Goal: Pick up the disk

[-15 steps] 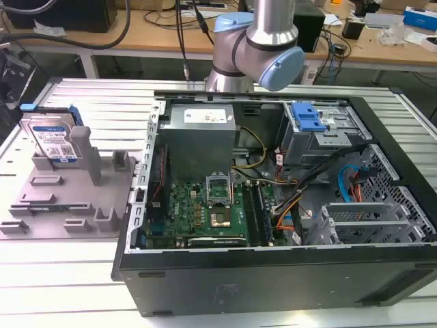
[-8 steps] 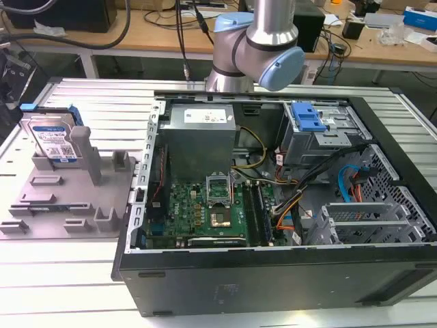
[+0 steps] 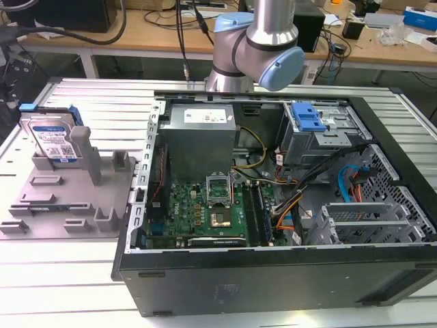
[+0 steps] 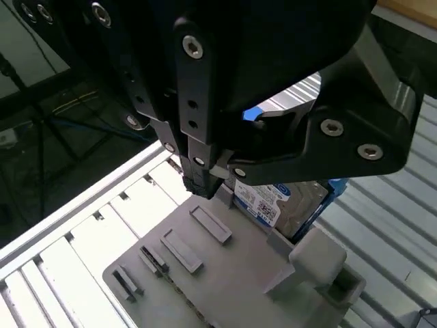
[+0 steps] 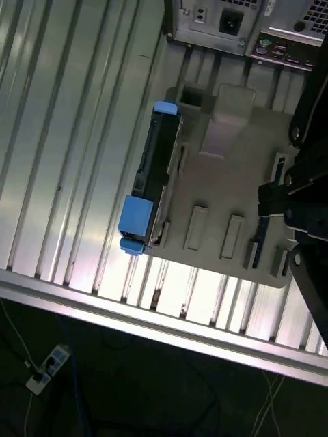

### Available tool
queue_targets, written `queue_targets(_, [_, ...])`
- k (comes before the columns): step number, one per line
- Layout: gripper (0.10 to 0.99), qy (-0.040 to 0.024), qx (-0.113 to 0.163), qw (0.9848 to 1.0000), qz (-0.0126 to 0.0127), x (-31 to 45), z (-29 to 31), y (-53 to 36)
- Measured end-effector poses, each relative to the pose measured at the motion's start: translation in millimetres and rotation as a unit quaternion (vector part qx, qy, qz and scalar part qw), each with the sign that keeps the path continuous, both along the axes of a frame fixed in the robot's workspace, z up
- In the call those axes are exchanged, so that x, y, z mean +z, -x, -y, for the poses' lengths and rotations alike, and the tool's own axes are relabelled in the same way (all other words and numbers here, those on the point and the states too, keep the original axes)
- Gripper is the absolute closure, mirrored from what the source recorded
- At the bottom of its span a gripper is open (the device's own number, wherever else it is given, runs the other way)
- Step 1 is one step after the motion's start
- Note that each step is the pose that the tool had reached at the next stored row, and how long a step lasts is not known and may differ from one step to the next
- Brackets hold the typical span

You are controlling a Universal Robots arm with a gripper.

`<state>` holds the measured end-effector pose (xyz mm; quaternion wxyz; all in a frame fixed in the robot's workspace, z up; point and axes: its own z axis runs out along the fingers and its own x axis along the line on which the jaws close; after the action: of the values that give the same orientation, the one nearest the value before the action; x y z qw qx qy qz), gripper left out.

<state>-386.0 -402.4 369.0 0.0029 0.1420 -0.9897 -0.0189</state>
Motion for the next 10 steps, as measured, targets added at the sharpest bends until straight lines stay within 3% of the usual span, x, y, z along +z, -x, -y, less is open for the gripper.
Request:
queue_targets(1, [0.973, 0.0, 0.03, 0.9996, 0.0, -0.1, 0.0, 0.0])
queue_targets(2, [0.851, 0.0, 0.047, 0.9989, 0.0, -0.1, 0.0, 0.0])
queue_targets(3, [0.851, 0.0, 0.057, 0.9984, 0.0, -0.1, 0.0, 0.0])
queue_targets(6, [0.671, 0.0, 0.085, 0.9964, 0.0, -0.1, 0.0, -0.3])
queue_targets(8, [0.671, 0.0, 0.101, 0.9949, 0.0, -0.1, 0.0, -0.6])
queue_targets(9, [0.604, 0.0, 0.11, 0.994, 0.0, -0.1, 0.0, -0.9])
queue_targets(10, [0.604, 0.0, 0.12, 0.9927, 0.0, -0.2, 0.0, -1.1])
